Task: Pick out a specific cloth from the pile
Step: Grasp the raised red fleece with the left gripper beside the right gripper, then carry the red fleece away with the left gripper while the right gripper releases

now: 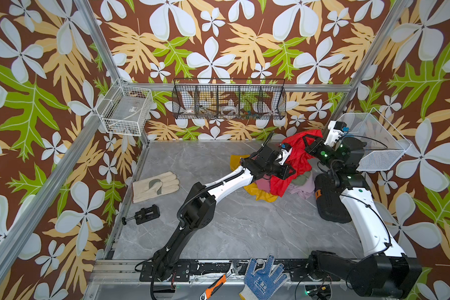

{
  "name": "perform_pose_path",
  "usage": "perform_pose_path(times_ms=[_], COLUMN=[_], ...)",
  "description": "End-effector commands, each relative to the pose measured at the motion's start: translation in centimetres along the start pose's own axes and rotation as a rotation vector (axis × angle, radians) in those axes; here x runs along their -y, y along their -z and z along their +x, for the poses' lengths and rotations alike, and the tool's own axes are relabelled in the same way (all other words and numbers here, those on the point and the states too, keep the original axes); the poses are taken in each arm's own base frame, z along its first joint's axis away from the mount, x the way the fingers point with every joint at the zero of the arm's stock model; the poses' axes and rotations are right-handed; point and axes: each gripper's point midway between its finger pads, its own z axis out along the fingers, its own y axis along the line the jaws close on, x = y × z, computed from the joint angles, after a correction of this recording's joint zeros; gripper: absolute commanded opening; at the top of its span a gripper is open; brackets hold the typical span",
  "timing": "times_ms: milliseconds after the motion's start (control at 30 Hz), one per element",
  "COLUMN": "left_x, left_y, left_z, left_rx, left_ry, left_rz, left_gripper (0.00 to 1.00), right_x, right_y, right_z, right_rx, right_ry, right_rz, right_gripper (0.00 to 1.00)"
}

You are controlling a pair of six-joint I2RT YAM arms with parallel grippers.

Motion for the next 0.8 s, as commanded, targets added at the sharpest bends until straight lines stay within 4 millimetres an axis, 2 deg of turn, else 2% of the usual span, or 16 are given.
perform_pose_path(times_ms=[0, 167, 300, 467, 600, 767], left_x=[1.1, 3.3, 4.9, 6.2, 7.7, 9.9], left_y=[2.1, 5.1, 6.9, 8.6, 10.8, 14.2], left_z=[-3.7, -7.0, -8.8, -10.1, -12.0, -14.8], left_rx=[0.112, 0.21, 0.263, 0.307, 0.368, 0.473], left_ry=[-0.03, -0.07, -0.074, -0.081, -0.114, -0.207], left_rz=[-0.035, -0.026, -0.004, 0.018, 0.025, 0.023], left_gripper=[0.0, 0.0, 0.0, 0.0, 0.0, 0.0], right_x=[-0.5, 1.1, 3.2, 5.2, 5.7, 6.8], right_y=[0.2, 1.0, 1.4, 1.5, 2.3, 2.5], right_z=[-0.6, 0.2, 0.9, 2.3, 2.2, 2.4], right_rx=[0.029, 0.014, -0.003, -0.063, -0.048, -0.055], right_ry=[0.034, 0.106, 0.133, 0.174, 0.212, 0.228], right_rz=[-0.014, 0.072, 0.171, 0.253, 0.29, 0.343], right_gripper=[0.0, 0.04, 0.24, 0.43, 0.57, 0.68])
